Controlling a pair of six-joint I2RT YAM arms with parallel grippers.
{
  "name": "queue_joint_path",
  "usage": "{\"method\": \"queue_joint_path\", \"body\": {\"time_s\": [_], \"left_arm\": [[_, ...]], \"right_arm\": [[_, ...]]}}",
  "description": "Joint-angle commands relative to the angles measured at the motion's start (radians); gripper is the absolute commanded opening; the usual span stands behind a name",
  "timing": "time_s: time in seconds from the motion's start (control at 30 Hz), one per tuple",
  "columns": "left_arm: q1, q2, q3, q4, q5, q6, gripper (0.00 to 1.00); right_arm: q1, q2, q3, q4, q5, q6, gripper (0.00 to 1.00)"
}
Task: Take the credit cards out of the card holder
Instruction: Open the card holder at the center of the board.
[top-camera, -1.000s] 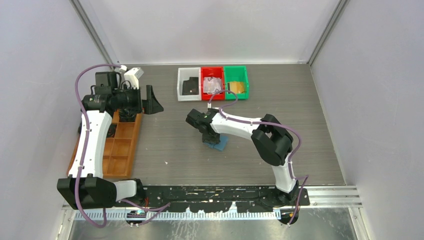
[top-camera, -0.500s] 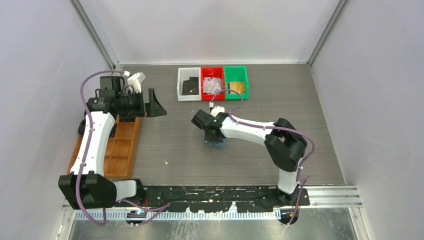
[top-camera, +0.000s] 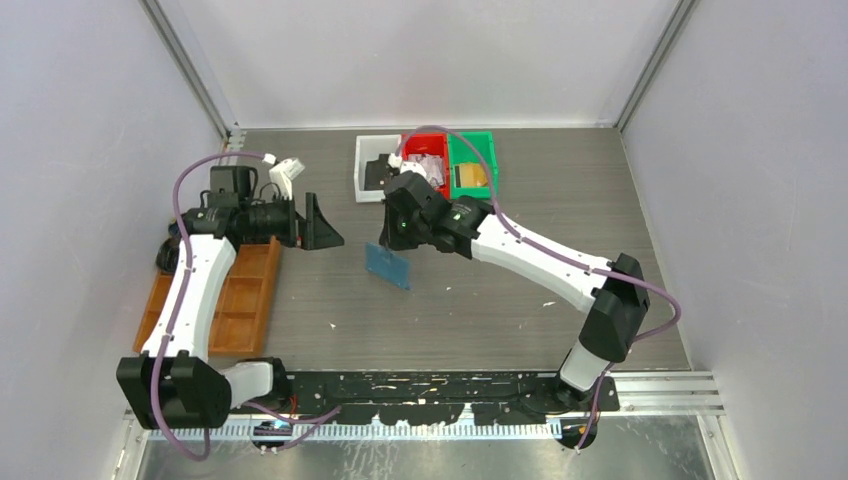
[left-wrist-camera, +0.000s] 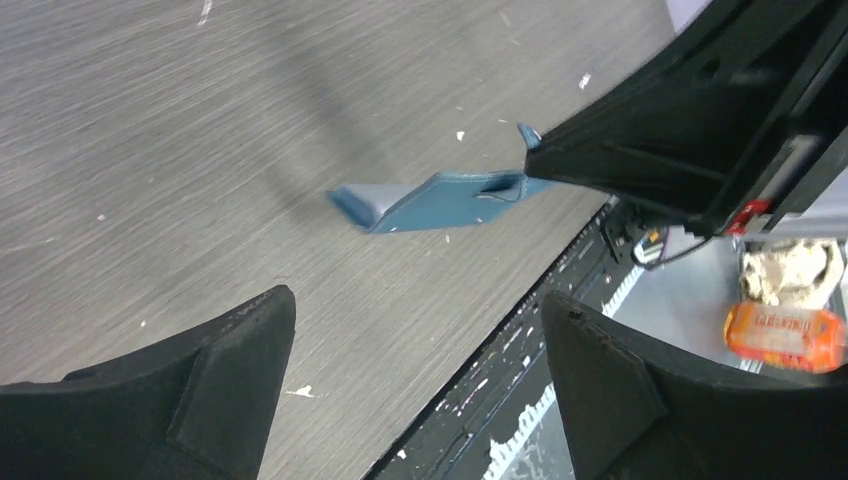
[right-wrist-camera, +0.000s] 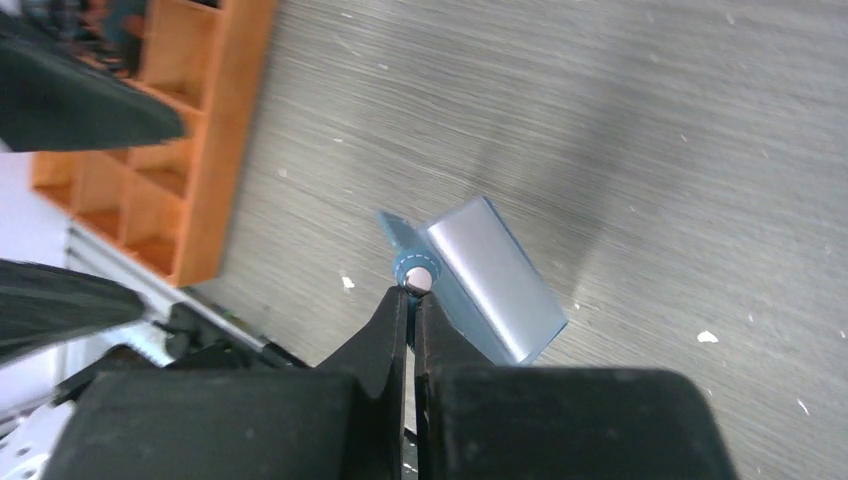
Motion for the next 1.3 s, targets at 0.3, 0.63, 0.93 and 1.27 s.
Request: {"method": "queue_joint_path", "body": {"time_s": [0.3,0.63,0.93,1.27], "left_arm": [[-0.101,-0.110,0.042,-0.192,0.186,0.562,0.95],[-0.252,-0.242,-0.014,0.080,0.089,0.380,0.82],[-0.285,-0.216,-0.022,0.077,0.041,0.403,0.49],[-0.306,-0.208,0.009,0.006,0.097,0.539,0.02]], "right_arm": [[-0.011,-0.016,0.336,-0.118,-0.285,-0.162,0.01],[-0.009,-0.009,0.420,-0.126,-0.306,-0.131,0.01],[-0.004,-0.050,0.379,-0.054,-0.376,-0.086,0.01],[0.003,-0.065,0.351,-0.031,-0.421,-0.064,0.09]]}}
